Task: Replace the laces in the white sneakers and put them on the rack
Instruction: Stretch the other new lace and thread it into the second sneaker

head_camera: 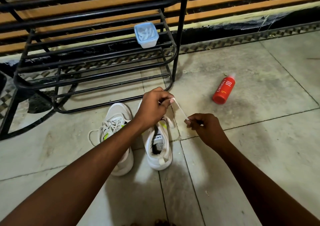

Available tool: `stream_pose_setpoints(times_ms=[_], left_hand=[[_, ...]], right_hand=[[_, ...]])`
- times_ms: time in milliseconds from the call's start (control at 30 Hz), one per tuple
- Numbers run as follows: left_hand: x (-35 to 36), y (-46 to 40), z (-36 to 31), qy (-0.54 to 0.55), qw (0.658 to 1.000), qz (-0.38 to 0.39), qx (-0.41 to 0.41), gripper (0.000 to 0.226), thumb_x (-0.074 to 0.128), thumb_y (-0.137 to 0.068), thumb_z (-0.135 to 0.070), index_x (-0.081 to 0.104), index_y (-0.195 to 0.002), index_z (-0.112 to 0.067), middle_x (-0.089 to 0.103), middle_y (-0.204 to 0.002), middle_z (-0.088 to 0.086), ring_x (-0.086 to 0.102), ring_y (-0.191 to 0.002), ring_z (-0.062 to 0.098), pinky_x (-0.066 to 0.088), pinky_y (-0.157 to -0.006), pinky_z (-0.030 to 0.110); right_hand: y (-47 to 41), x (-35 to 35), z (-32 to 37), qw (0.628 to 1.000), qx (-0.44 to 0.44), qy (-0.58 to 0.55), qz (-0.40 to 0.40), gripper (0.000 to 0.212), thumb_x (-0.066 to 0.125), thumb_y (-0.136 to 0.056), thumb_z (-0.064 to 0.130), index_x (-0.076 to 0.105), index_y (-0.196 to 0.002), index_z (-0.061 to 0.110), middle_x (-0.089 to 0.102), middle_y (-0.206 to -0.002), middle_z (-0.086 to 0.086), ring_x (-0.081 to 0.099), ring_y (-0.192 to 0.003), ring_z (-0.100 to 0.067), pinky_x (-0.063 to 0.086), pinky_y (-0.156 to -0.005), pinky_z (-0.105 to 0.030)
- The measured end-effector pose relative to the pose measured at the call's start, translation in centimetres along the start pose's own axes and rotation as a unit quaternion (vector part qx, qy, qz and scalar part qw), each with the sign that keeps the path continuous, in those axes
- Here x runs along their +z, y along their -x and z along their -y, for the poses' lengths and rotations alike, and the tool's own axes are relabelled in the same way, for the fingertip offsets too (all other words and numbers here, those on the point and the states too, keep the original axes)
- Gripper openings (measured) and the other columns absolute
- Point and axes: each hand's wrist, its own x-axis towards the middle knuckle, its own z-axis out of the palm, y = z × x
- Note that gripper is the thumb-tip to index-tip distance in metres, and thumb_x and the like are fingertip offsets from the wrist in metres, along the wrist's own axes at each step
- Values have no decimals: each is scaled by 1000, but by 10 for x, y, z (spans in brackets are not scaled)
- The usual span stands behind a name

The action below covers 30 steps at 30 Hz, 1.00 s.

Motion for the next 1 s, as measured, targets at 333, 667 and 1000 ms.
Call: stream_pose_setpoints(times_ms=[333, 667, 1000], left_hand=[[-15, 63, 8, -31, 985, -49, -161, 26, 69, -74, -7, 70, -92, -27, 66, -91, -8, 64, -81, 7, 53, -71, 22], [-11, 89, 14, -94, 970, -23, -223, 15, 79, -81, -21, 70, -86, -11, 69, -79, 4, 65, -76, 22, 56, -72, 40], [-11, 104, 23, -17, 956, -74, -283, 14, 64, -85, -4, 73, -90, -14, 72, -79, 2, 65, -77, 19, 47, -65, 22]], right_hand=[[-4, 33, 8, 998, 27, -54, -33, 10, 80, -86, 19, 71, -82, 18, 68, -68, 4, 65, -66, -11, 46, -65, -21], [-16, 69, 40, 977, 26, -211, -4, 23, 73, -82, 14, 61, -90, -5, 71, -73, -22, 74, -71, -30, 58, -64, -37], [-34, 102, 55, 998, -42, -34, -17, 18, 77, -70, 32, 67, -71, 16, 71, -67, 4, 69, -65, -13, 56, -71, -44]])
